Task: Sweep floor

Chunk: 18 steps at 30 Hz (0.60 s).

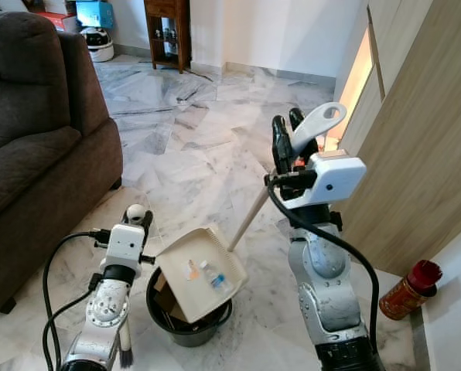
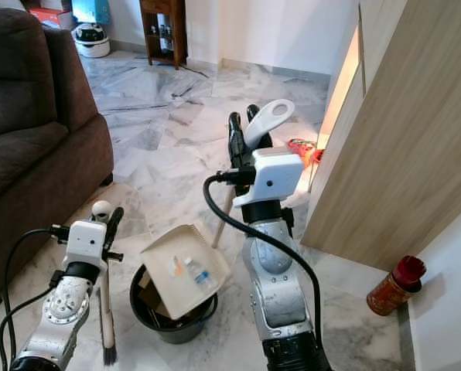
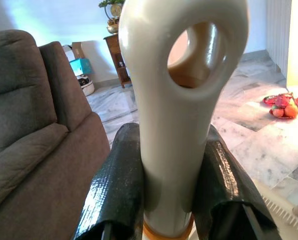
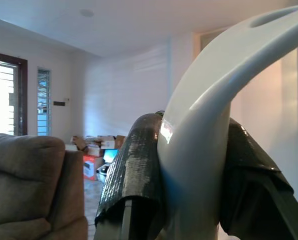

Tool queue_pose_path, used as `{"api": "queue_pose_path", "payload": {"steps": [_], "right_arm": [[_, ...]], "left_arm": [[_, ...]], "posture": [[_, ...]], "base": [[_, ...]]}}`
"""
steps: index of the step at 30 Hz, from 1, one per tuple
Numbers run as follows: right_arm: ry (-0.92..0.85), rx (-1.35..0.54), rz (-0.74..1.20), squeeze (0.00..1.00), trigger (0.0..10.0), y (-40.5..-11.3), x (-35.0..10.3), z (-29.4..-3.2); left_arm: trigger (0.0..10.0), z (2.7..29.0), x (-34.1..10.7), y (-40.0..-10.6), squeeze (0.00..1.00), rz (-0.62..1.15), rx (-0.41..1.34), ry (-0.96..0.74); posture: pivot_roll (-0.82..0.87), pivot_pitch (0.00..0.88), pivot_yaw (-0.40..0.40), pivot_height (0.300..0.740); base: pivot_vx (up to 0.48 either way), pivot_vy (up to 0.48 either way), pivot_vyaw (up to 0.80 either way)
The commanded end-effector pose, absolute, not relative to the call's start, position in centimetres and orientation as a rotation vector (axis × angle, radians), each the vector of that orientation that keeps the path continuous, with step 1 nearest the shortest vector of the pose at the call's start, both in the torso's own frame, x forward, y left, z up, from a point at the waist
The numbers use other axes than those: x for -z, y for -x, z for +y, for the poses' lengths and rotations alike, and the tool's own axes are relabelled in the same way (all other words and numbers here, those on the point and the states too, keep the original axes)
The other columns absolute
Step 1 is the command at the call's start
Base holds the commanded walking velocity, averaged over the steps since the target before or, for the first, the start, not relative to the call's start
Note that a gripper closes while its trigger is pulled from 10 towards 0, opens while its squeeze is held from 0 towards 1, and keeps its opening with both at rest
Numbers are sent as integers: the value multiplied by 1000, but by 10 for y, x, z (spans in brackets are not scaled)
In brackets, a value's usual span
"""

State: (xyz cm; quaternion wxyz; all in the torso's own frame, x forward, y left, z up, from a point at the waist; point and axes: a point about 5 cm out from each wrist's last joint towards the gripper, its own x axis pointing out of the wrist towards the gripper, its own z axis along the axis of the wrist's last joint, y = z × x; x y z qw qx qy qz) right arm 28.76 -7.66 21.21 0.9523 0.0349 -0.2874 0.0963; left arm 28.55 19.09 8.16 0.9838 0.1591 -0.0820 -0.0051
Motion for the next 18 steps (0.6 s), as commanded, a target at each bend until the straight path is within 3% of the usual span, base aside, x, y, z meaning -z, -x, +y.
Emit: {"api": "queue_pose_path", "payload": {"steps": [1, 18], "right_arm": [[-97, -182, -702, 0, 10000, -278, -231, -75], [24, -155, -765, 0, 10000, -274, -236, -71]], "left_arm": [[10000, 188, -89, -287, 0, -211, 20, -326], [10000, 185, -88, -287, 0, -210, 34, -339]], "posture": [[66, 0, -36, 740], [66, 0, -42, 740]], "base": [[0, 0, 0], [0, 0, 0]]}}
